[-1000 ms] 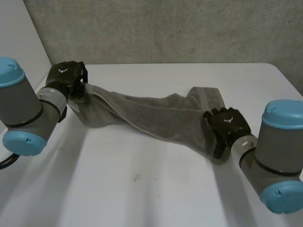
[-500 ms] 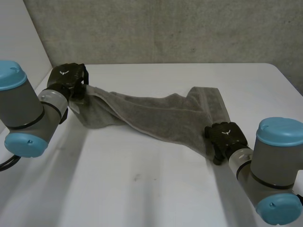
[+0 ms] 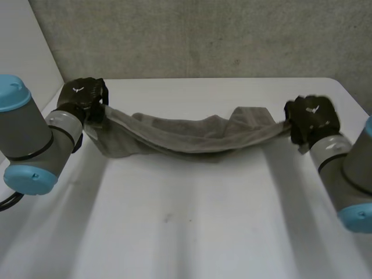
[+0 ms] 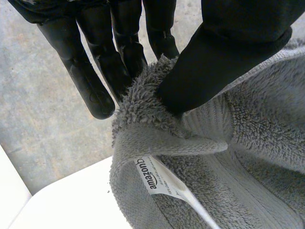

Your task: Fold the towel.

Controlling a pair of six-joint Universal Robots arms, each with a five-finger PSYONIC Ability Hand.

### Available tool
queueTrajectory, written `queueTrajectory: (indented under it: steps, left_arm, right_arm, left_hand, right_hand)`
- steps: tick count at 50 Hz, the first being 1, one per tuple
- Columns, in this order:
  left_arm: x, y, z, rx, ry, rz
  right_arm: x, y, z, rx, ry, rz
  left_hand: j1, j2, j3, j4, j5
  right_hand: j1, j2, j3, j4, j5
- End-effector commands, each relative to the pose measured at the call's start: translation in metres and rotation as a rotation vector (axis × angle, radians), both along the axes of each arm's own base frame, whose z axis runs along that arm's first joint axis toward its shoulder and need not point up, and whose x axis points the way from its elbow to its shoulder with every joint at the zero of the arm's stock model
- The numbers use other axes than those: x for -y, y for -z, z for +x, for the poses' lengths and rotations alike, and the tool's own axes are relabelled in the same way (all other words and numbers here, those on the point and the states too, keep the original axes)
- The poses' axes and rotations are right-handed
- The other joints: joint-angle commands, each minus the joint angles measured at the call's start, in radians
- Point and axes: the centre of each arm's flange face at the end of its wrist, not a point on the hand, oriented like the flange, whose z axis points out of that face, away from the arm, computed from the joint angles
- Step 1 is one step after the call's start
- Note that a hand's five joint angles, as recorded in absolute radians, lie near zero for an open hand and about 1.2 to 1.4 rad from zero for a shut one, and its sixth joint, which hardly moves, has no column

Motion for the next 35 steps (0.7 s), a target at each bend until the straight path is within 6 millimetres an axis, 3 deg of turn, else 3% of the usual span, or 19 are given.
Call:
queueTrajectory:
  steps: [1,6,8,13,17,19,22,24,30,32,33,35]
  left_arm:
    - [-0.013,-0.006,0.002,0.006,0.007,0.005]
    - [-0.03,-0.005,0.007,0.017,0.007,0.029]
    - [-0.046,-0.007,0.011,0.032,0.01,0.054]
    - [-0.069,-0.001,0.013,0.085,0.062,0.131]
    - [-0.079,0.009,0.012,0.127,0.111,0.18]
    - [-0.082,0.016,0.011,0.151,0.134,0.203]
    - [-0.083,0.03,0.009,0.204,0.153,0.236]
    - [-0.076,0.045,0.006,0.259,0.172,0.255]
    - [-0.045,0.043,-0.003,0.3,0.173,0.181]
    - [-0.016,0.025,-0.012,0.284,0.162,0.089]
    - [-0.016,0.025,-0.012,0.284,0.162,0.089]
    - [0.011,-0.008,-0.022,0.246,0.152,-0.045]
  right_arm:
    - [0.0,-0.017,-0.006,-0.102,-0.052,0.058]
    - [0.002,-0.028,-0.022,-0.22,-0.036,0.149]
    - [0.004,-0.037,-0.033,-0.278,-0.025,0.207]
    - [-0.004,-0.049,-0.038,-0.351,-0.05,0.285]
    - [-0.008,-0.047,-0.039,-0.398,-0.081,0.358]
    - [-0.003,-0.029,-0.037,-0.435,-0.106,0.421]
    - [0.001,-0.023,-0.034,-0.447,-0.118,0.431]
    - [0.011,-0.016,-0.032,-0.451,-0.119,0.431]
    - [0.044,-0.007,-0.027,-0.447,-0.107,0.377]
    - [0.067,-0.019,-0.017,-0.435,-0.098,0.266]
    - [0.067,-0.019,-0.017,-0.435,-0.098,0.265]
    - [0.091,-0.052,0.002,-0.398,-0.085,0.048]
  left_hand:
    - [0.239,0.182,0.182,0.179,0.207]
    - [0.239,0.182,0.182,0.179,0.207]
    - [0.239,0.182,0.182,0.179,0.207]
    - [0.239,0.182,0.182,0.179,0.207]
    - [0.239,0.182,0.182,0.179,0.207]
    - [0.239,0.182,0.182,0.179,0.207]
    - [0.239,0.182,0.182,0.179,0.207]
    - [0.239,0.182,0.182,0.179,0.207]
    - [0.239,0.182,0.182,0.179,0.207]
    - [0.239,0.182,0.182,0.179,0.207]
    - [0.239,0.182,0.182,0.179,0.207]
    - [0.239,0.182,0.182,0.179,0.207]
  right_hand:
    - [0.013,0.186,0.188,0.184,0.192]
    - [0.013,0.186,0.188,0.184,0.192]
    - [0.013,0.186,0.188,0.184,0.192]
    - [0.013,0.186,0.188,0.184,0.192]
    - [0.013,0.186,0.188,0.184,0.192]
    - [0.013,0.186,0.188,0.184,0.192]
    - [0.013,0.186,0.188,0.184,0.192]
    - [0.013,0.186,0.188,0.184,0.192]
    - [0.013,0.186,0.188,0.184,0.192]
    - [0.013,0.186,0.188,0.184,0.192]
    - [0.013,0.186,0.188,0.184,0.192]
    - [0.013,0.186,0.188,0.184,0.192]
